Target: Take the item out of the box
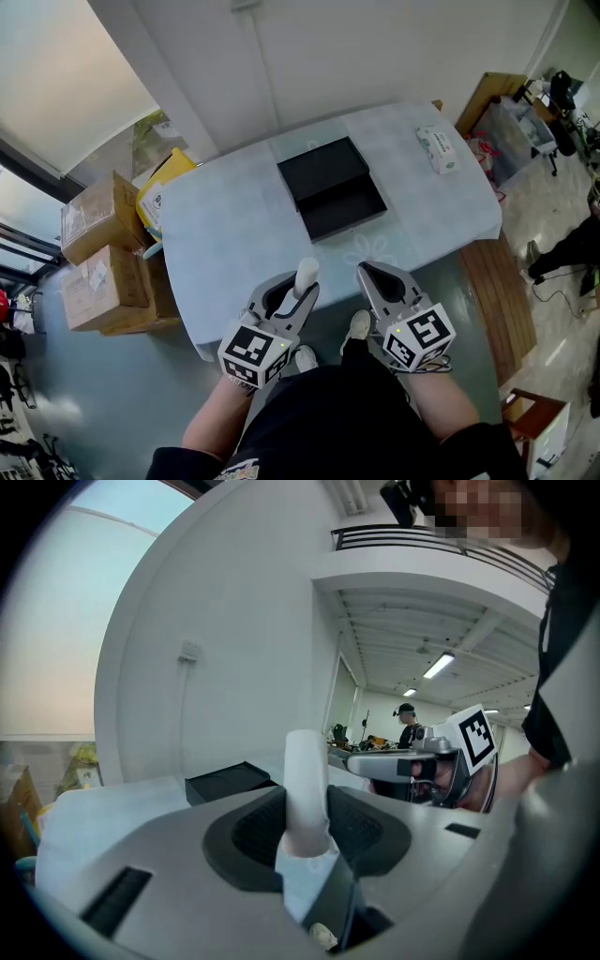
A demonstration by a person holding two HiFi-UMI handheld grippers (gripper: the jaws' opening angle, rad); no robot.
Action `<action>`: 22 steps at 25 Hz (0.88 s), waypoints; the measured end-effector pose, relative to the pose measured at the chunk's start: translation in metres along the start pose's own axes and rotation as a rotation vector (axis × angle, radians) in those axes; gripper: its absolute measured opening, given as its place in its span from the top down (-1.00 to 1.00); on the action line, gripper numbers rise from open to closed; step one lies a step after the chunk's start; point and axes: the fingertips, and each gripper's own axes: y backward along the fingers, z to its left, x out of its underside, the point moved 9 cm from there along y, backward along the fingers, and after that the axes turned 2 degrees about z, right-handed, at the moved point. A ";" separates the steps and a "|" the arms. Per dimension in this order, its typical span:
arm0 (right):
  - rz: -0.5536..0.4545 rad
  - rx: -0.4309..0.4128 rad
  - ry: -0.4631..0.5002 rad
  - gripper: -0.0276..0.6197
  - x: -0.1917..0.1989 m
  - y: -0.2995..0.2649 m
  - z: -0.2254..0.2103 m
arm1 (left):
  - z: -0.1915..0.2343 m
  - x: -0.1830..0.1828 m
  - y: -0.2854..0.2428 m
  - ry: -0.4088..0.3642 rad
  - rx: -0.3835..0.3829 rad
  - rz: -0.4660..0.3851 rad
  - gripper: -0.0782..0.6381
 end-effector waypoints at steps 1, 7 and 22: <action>0.000 0.008 0.005 0.89 0.002 0.002 0.005 | 0.000 0.003 0.004 -0.003 0.008 -0.002 0.40; -0.003 0.056 -0.001 0.89 0.018 0.011 0.033 | -0.001 0.021 0.027 -0.019 0.047 -0.023 0.40; -0.016 0.093 -0.015 0.89 0.033 0.033 0.075 | -0.016 0.037 0.063 -0.041 0.098 -0.043 0.40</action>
